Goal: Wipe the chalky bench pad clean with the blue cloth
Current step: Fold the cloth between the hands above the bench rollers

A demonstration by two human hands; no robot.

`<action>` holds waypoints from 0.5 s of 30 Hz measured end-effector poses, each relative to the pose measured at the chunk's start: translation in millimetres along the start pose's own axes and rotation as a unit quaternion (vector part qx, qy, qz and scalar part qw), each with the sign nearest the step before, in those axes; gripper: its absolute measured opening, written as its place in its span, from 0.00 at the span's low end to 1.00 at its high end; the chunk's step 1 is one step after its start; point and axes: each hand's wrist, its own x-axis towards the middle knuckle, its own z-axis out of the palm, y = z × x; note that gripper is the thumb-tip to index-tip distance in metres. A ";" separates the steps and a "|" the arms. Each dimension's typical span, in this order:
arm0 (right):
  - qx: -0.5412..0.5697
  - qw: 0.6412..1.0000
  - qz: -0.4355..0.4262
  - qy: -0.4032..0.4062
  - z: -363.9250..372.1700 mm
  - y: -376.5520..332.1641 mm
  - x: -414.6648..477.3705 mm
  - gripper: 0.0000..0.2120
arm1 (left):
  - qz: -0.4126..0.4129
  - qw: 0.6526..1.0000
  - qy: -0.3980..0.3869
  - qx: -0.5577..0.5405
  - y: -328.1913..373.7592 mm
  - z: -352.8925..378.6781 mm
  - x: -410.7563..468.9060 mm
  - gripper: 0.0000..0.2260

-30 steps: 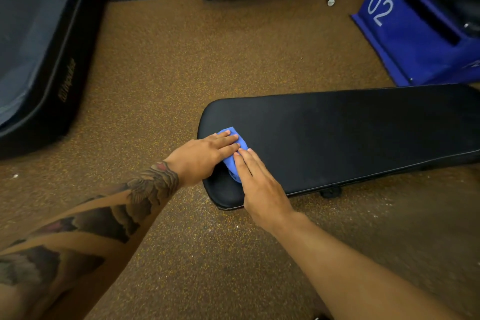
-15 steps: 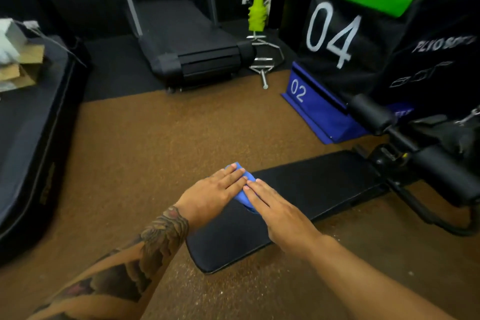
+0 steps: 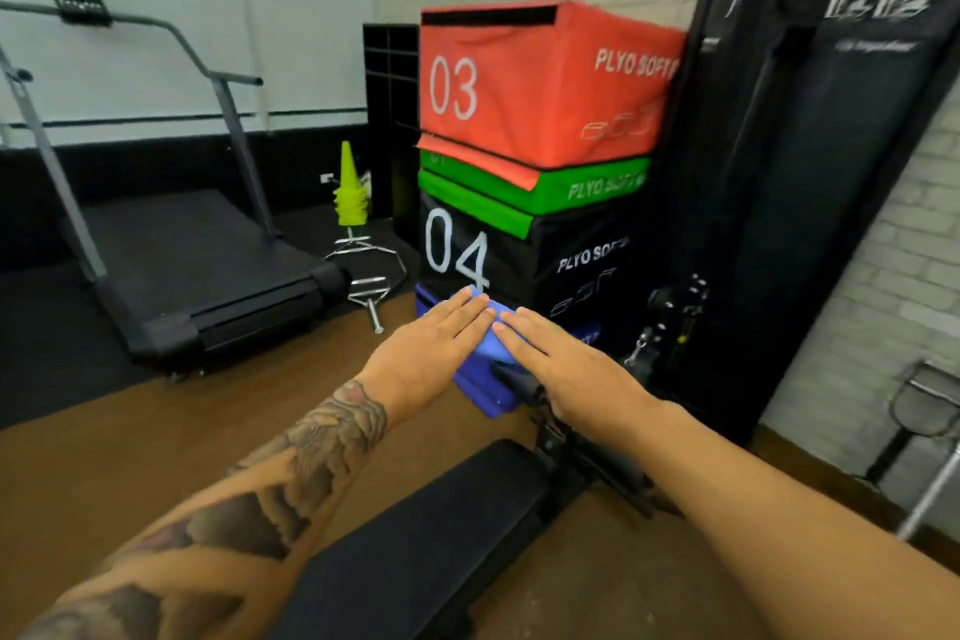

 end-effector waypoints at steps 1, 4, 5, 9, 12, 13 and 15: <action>-0.016 1.000 0.004 0.010 -23.5 15.2 0.0 0.34 | 0.009 1.000 0.014 -0.001 1.6 -8.4 25.5 0.26; -0.071 0.997 0.020 0.026 -92.1 55.6 -2.0 0.38 | 0.036 0.998 0.051 -0.001 10.2 -36.8 101.4 0.27; -0.093 0.995 0.023 0.031 -113.5 67.6 -3.1 0.40 | 0.043 0.997 0.061 0.004 14.1 -47.7 124.8 0.28; -0.144 0.988 0.032 0.053 -190.7 113.4 -7.8 0.38 | 0.057 0.992 0.116 0.003 29.4 -90.0 206.2 0.29; -0.175 0.982 0.039 0.061 -239.9 143.6 -11.7 0.38 | 0.069 0.987 0.142 0.002 39.9 -116.7 257.6 0.30; -0.186 0.980 0.042 0.064 -254.7 151.9 -13.2 0.37 | 0.071 0.986 0.148 0.004 42.8 -123.8 273.2 0.30; -0.207 0.975 0.045 0.071 -280.1 166.3 -18.4 0.36 | 0.074 0.985 0.155 0.005 50.2 -135.0 299.8 0.29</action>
